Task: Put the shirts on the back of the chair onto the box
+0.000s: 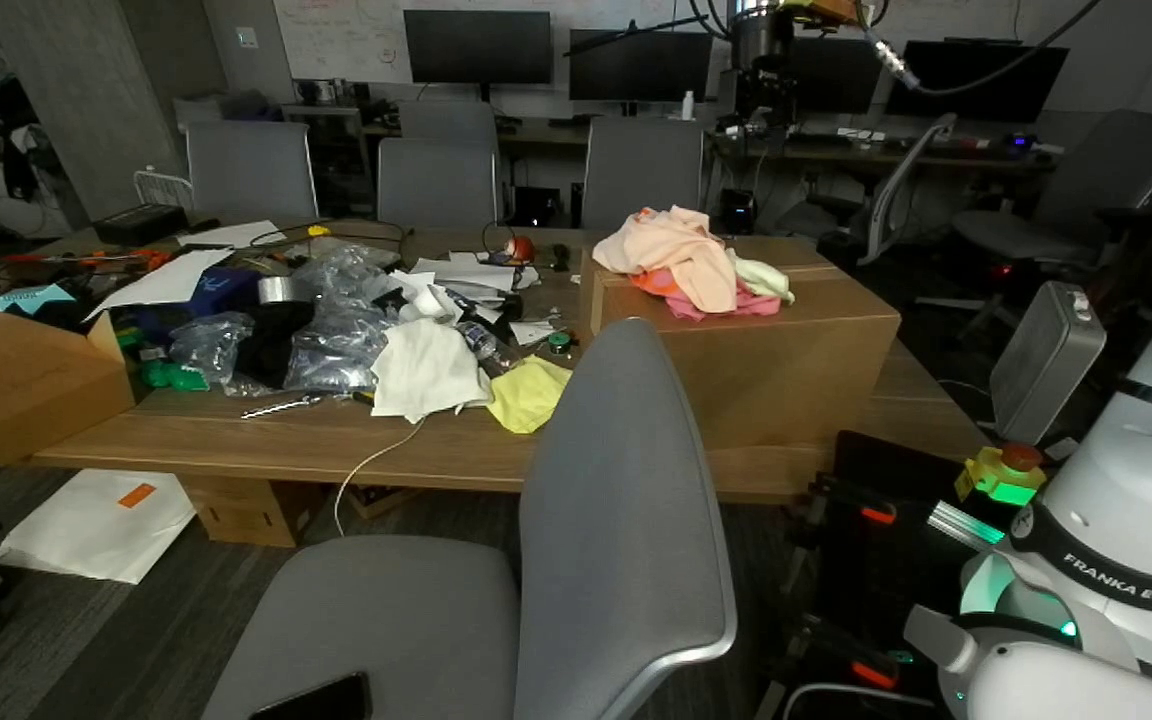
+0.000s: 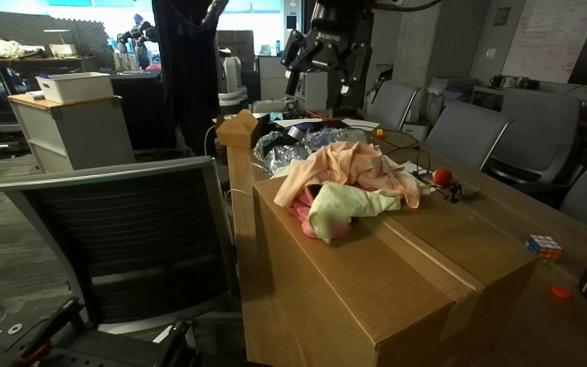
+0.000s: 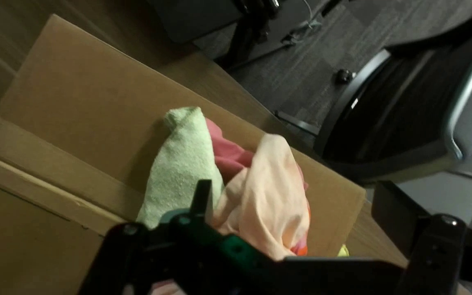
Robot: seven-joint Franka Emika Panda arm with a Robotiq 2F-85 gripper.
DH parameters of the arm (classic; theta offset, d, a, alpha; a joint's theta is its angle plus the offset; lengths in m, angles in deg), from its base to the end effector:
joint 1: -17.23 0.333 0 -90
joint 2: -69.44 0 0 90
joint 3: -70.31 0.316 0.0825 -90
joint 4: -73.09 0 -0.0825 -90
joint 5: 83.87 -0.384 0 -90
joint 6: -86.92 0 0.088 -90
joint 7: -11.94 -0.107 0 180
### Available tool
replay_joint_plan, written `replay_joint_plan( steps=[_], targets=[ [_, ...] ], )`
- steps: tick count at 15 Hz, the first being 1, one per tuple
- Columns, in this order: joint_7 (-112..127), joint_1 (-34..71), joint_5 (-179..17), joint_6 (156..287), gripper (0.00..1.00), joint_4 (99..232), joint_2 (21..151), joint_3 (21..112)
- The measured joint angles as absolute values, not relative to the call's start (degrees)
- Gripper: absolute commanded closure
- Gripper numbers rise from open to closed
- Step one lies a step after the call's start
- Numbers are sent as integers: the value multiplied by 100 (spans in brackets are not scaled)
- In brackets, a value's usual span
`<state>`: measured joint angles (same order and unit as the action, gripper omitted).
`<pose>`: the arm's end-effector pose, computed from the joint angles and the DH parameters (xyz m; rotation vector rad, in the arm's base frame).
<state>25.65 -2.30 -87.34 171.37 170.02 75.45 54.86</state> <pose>0.4634 -0.3089 0.5057 -2.8996 0.5549 0.4122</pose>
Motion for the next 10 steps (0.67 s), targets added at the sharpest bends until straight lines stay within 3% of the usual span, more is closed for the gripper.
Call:
replay_joint_plan(
  steps=[10],
  targets=[
    [3249,-95,-8162,19043,0,19766,5345,5477]
  ],
)
